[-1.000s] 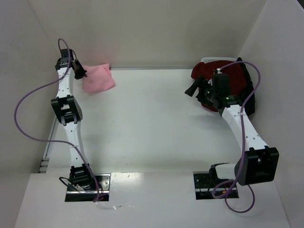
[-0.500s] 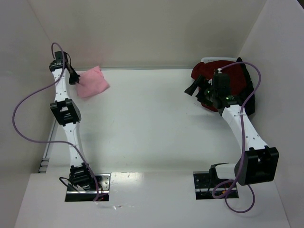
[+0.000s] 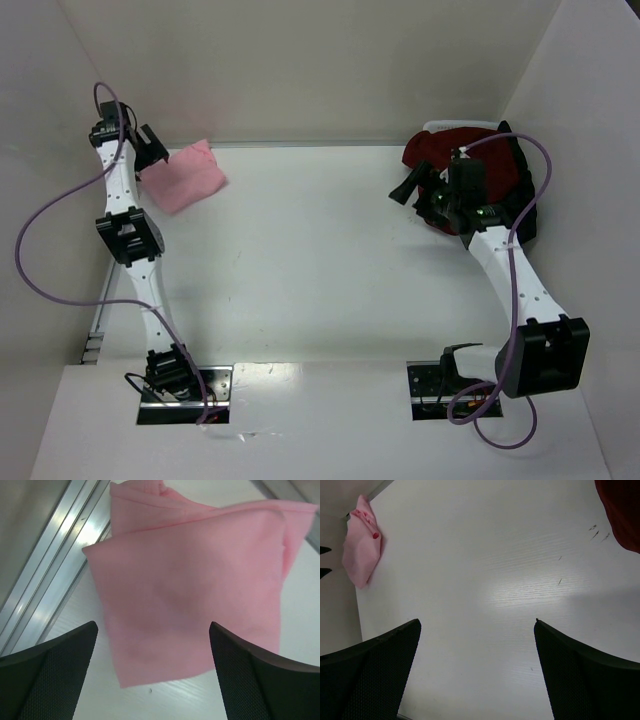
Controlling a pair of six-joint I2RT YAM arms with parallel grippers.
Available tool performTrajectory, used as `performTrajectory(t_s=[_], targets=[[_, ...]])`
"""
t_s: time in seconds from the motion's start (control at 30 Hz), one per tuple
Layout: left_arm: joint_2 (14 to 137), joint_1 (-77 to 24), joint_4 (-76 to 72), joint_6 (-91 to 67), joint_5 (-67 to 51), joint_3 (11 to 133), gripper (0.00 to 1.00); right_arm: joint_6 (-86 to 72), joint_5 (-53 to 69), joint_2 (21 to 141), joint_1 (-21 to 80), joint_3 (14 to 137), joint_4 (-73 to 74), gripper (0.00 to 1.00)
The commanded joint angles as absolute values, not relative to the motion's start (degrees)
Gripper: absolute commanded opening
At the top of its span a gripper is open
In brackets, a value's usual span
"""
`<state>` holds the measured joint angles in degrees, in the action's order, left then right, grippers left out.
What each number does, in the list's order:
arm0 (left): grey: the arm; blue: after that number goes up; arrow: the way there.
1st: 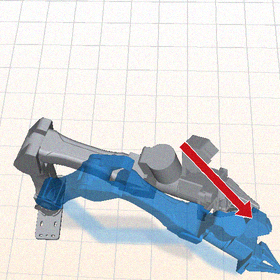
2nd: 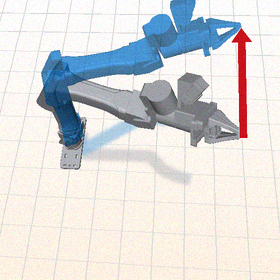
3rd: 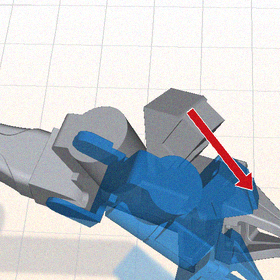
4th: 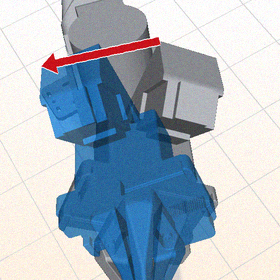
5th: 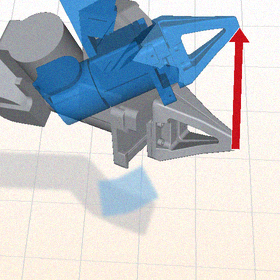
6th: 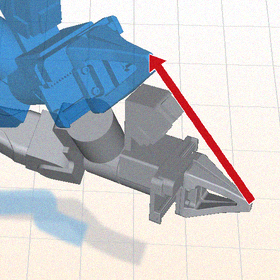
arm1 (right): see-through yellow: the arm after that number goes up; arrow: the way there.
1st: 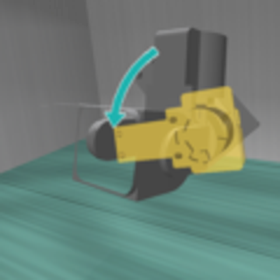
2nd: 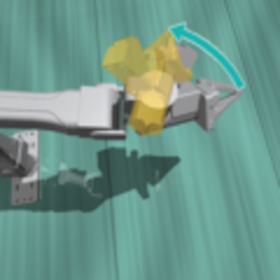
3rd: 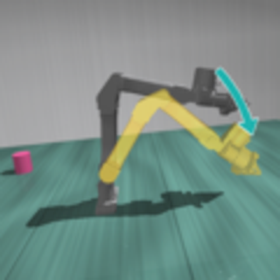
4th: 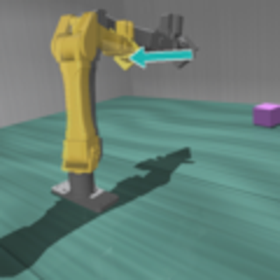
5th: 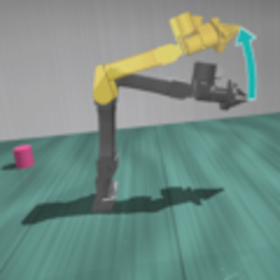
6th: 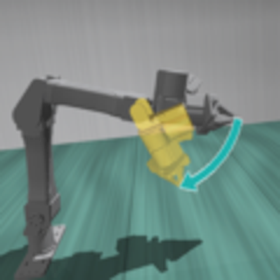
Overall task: Fold and stack the t-shirts
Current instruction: Put the neatly folded tshirt into the corner of the board with the left arm
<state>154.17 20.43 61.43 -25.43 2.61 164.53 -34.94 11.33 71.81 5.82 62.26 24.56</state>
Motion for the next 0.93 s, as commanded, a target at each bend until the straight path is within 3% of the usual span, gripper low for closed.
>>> performTrajectory(t_s=[0.0,0.27,0.4,0.57,0.9], targets=[[144.0,20.1,61.4,-22.0,-1.1,162.1,1.0,-33.3,10.2,70.6,5.4,64.2,25.0,0.99],[123.1,17.5,59.2,-18.1,-6.7,144.4,1.0,-30.8,7.0,70.0,5.4,63.6,24.6,0.99],[110.2,17.5,54.6,-17.4,-11.5,130.6,1.0,-29.6,7.0,68.3,5.4,62.6,24.1,0.99],[91.1,17.0,44.0,-16.0,-20.1,103.2,1.0,-26.3,3.6,66.0,5.4,62.6,24.7,0.99],[72.6,12.3,29.5,-16.7,-29.3,74.4,1.0,-23.1,-2.5,61.0,6.0,62.8,24.0,0.99]])
